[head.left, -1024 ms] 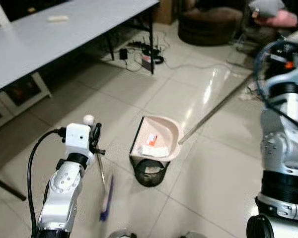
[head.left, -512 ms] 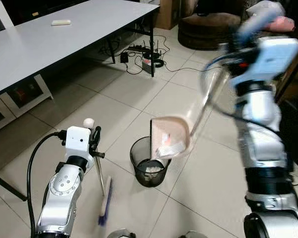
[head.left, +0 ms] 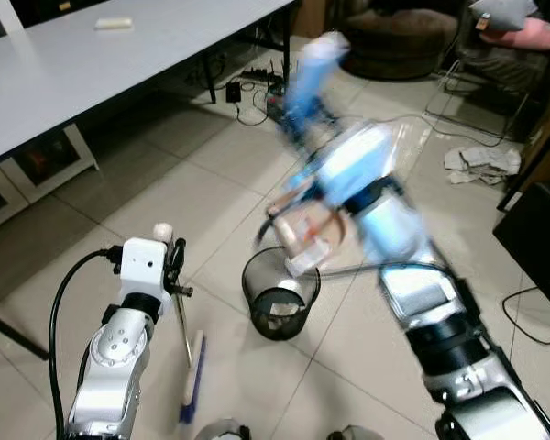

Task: Sweep floor

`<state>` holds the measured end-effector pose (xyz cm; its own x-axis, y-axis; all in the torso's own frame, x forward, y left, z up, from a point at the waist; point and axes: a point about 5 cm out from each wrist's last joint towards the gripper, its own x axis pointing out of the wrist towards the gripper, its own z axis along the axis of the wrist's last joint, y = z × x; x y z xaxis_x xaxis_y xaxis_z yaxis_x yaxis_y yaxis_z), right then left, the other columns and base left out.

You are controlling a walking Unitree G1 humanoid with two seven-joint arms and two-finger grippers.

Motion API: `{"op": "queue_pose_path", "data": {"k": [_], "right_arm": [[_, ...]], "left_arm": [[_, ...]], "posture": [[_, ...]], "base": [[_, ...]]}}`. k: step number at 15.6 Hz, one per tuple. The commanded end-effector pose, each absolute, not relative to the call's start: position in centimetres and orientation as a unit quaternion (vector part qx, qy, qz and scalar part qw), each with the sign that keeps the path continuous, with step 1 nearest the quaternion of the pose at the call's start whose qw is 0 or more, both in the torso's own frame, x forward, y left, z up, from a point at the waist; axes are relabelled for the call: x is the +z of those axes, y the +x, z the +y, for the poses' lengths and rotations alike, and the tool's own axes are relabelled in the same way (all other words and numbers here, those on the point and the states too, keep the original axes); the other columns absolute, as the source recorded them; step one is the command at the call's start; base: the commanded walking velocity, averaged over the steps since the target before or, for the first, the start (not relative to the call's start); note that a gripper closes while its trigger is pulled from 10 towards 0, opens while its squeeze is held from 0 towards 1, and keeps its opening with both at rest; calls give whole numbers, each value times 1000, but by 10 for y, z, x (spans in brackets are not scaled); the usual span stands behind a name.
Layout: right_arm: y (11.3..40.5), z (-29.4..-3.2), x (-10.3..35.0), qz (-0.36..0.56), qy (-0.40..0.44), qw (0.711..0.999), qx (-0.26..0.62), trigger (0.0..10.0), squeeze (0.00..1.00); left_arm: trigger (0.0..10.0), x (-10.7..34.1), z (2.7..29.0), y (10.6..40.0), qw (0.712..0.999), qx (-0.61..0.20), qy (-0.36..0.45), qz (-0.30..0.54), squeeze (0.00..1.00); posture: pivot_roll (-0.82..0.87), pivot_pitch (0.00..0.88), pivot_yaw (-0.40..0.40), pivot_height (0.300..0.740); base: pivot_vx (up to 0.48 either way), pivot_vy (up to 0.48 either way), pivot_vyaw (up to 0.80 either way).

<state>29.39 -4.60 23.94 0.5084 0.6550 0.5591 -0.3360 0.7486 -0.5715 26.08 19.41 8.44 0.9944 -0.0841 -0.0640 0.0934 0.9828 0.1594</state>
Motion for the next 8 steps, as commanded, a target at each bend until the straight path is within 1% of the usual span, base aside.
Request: {"op": "queue_pose_path", "data": {"k": [1, 3, 5, 8], "right_arm": [[284, -40, 243, -436, -223, 815, 311, 10000, 0], [282, -38, 239, -440, -216, 812, 316, 10000, 0], [284, -45, 243, -449, -201, 821, 290, 10000, 0], [284, -45, 243, -449, -201, 821, 290, 10000, 0]], "left_arm": [[10000, 92, 192, 261, 994, -53, 95, 12, 0], [10000, 92, 192, 260, 994, -53, 95, 11, 0], [10000, 91, 192, 260, 994, -53, 95, 12, 0], [10000, 91, 192, 260, 994, -53, 95, 12, 0]], "posture": [[9, 57, 54, 740], [9, 53, 50, 740], [7, 47, 48, 740], [7, 47, 48, 740]], "base": [[0, 0, 0], [0, 0, 0], [0, 0, 0], [0, 0, 0]]}}
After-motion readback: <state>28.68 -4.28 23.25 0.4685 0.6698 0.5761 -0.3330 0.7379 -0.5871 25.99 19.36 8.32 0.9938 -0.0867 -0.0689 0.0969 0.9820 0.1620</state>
